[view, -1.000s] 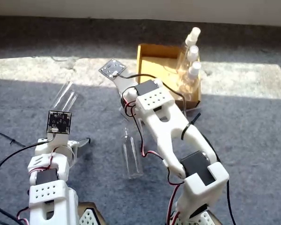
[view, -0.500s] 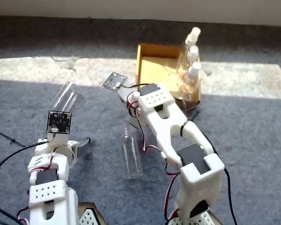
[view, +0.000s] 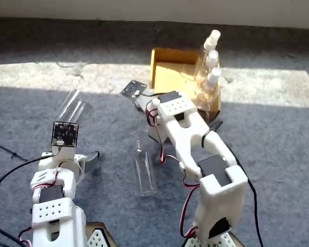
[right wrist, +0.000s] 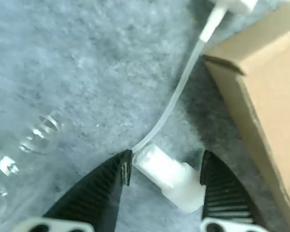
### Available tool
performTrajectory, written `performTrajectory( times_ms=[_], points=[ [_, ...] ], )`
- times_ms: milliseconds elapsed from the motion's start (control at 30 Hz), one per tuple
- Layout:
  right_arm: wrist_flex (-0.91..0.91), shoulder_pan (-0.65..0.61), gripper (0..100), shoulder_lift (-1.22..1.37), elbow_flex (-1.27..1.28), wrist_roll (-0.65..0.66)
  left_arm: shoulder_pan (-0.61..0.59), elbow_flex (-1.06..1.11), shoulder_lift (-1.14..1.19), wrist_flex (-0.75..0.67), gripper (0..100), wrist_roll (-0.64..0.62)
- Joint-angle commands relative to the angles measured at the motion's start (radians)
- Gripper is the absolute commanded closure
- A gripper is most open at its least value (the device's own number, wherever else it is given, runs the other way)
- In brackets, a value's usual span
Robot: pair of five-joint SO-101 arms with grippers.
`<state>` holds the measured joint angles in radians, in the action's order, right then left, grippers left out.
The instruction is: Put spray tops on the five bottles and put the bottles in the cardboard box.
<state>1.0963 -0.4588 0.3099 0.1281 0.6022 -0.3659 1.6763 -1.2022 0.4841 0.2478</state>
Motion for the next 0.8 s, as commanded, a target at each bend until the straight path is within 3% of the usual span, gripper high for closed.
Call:
performTrajectory(
  times_ms=[0, 167, 400, 500, 767],
  points=[
    [0.058, 0.015, 78.3, -0.021, -0.012, 0.063, 0.012, 0.019, -0.012, 0.005, 63, -0.008],
    [0.16, -0.008, 70.0, -0.021, -0.027, 0.143, 0.012, 0.019, -0.012, 0.005, 63, -0.008],
    [0.153, -0.004, 70.6, -0.013, -0.065, 0.152, 0.012, 0.019, -0.012, 0.005, 63, -0.008],
    [0.153, -0.004, 77.7, -0.013, -0.064, 0.144, 0.012, 0.019, -0.012, 0.005, 63, -0.008],
    [0.173, -0.004, 93.8, -0.021, -0.073, -0.066, 0.012, 0.019, -0.012, 0.005, 63, -0.008]
  ],
)
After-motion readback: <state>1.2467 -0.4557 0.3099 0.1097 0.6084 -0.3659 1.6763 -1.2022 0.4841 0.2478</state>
